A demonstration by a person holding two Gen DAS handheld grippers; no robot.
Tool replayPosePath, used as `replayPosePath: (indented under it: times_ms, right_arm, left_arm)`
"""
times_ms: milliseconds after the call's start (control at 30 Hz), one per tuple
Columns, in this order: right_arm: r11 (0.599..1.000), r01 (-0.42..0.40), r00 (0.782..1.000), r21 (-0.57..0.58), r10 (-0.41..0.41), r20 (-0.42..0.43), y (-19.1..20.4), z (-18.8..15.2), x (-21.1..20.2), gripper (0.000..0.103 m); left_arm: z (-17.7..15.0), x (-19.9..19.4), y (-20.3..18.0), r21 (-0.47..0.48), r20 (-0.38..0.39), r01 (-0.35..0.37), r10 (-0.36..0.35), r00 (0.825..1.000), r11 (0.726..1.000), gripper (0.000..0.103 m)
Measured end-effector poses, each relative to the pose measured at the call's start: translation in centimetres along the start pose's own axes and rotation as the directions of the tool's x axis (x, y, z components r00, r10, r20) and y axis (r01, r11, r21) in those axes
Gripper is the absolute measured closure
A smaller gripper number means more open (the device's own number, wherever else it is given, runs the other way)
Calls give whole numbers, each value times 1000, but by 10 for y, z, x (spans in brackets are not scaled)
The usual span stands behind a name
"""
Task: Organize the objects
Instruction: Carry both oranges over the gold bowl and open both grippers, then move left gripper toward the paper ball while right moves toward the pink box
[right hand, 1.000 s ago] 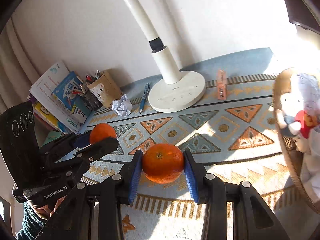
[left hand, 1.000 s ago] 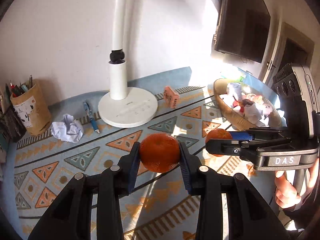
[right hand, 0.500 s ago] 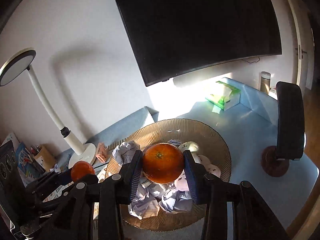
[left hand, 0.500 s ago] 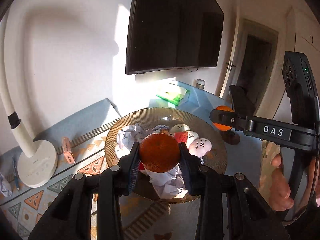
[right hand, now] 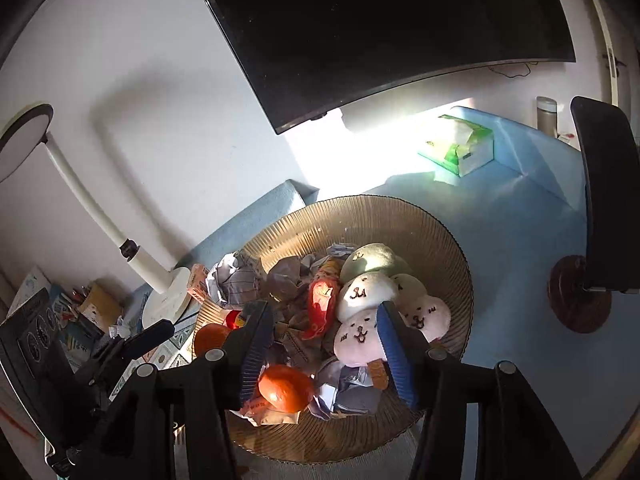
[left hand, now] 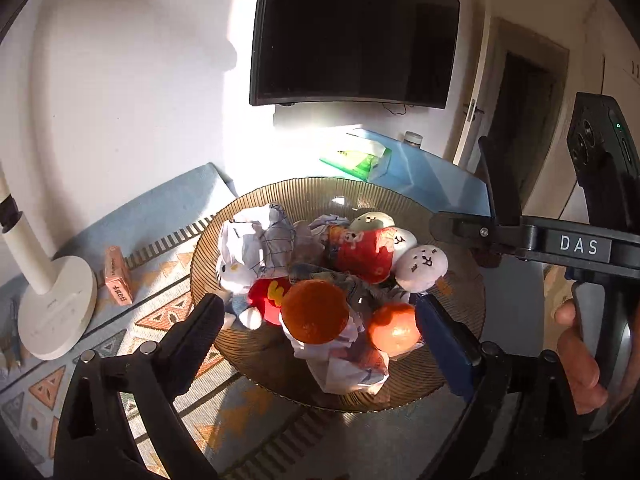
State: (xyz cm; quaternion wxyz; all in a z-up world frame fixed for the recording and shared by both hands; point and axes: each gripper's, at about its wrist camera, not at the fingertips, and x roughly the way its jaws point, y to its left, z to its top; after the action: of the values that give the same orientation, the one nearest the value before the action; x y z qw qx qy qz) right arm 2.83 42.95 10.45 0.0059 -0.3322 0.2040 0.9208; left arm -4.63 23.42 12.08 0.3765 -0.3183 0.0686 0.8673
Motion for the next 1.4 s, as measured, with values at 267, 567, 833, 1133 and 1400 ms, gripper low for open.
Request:
replayPosePath:
  times_ms: [267,567,833,1133,1400]
  right_arm:
    - [990,-89,994,-105,95,46,70,-8,-30,50]
    - [935,-205,976,-290,219,17,186,-65,-2,50]
    - [898,-183,983,-400,156,-98,215,-137,75,50]
    - [916,-256,957,-309,194,-218,198,-140,102,50]
    - [916,-228,964,-332,164,-208,199,-140,101,50]
  left_arm:
    - [-29,-84,31,-49,85,-77,81,993,996,7]
    - [-104,-189,107,-225,122,-371,404,907,901,3]
    - [-176,-175,172,-442,5,-443,496,869,780,4]
    - [-189,-187,188,-566,30,-375,473,881,734,4]
    - [-193,-181,195,-588,-87,-487,548,832,646,4]
